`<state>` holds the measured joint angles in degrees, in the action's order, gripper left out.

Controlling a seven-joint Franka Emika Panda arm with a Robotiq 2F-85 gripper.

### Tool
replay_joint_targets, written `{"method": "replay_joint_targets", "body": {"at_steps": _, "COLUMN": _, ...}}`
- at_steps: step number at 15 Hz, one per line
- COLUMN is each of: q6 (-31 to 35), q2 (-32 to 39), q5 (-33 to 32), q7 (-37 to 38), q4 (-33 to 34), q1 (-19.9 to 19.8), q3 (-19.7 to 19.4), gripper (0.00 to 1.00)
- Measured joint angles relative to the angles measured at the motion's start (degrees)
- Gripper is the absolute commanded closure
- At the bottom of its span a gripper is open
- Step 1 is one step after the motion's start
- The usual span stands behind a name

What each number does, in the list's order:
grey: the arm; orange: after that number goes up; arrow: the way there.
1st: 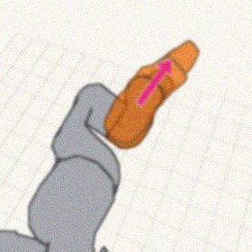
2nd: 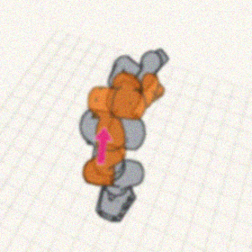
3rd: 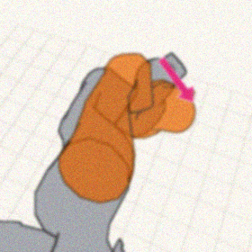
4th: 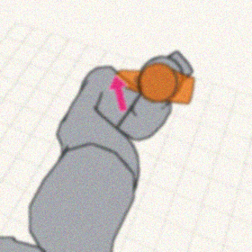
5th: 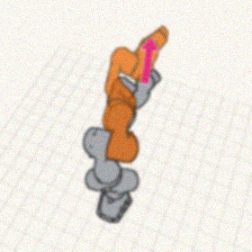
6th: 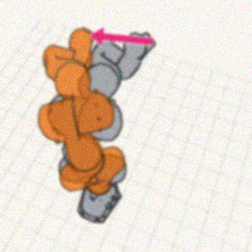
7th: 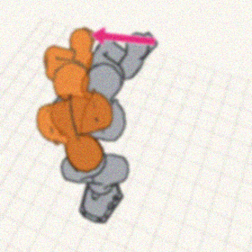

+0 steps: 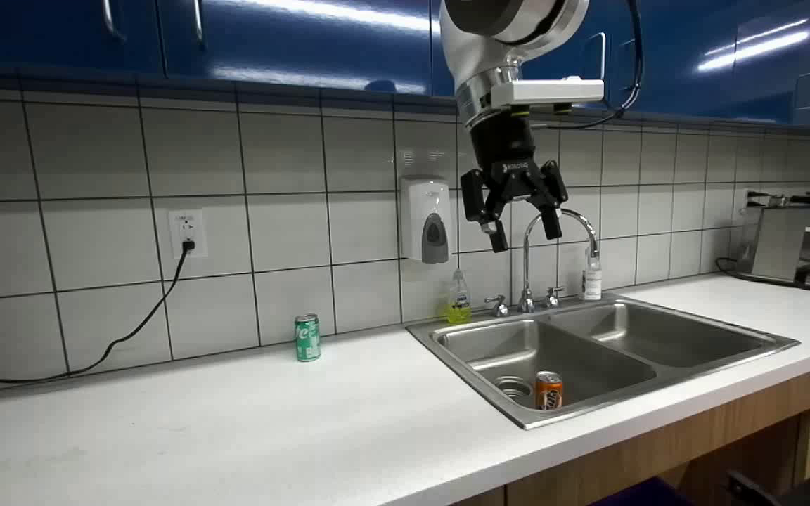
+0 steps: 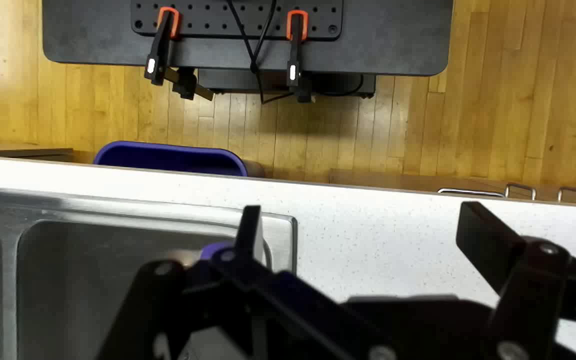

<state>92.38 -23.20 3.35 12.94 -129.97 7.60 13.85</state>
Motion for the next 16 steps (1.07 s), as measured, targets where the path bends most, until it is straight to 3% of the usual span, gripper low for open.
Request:
{"method": "replay_joint_targets", "body": {"at_steps": 8, "q6": 5.5, "q2": 0.0, "q5": -0.2, "q7": -0.1, "q4": -1.4, "q1": -0.1, "q3": -1.3, "gripper": 0.00}}
{"method": "replay_joint_targets", "body": {"at_steps": 16, "q6": 14.6, "q2": 1.3, "q5": -1.5, "q7": -0.1, "q4": -7.6, "q1": -4.2, "q3": -8.1, "gripper": 0.00}}
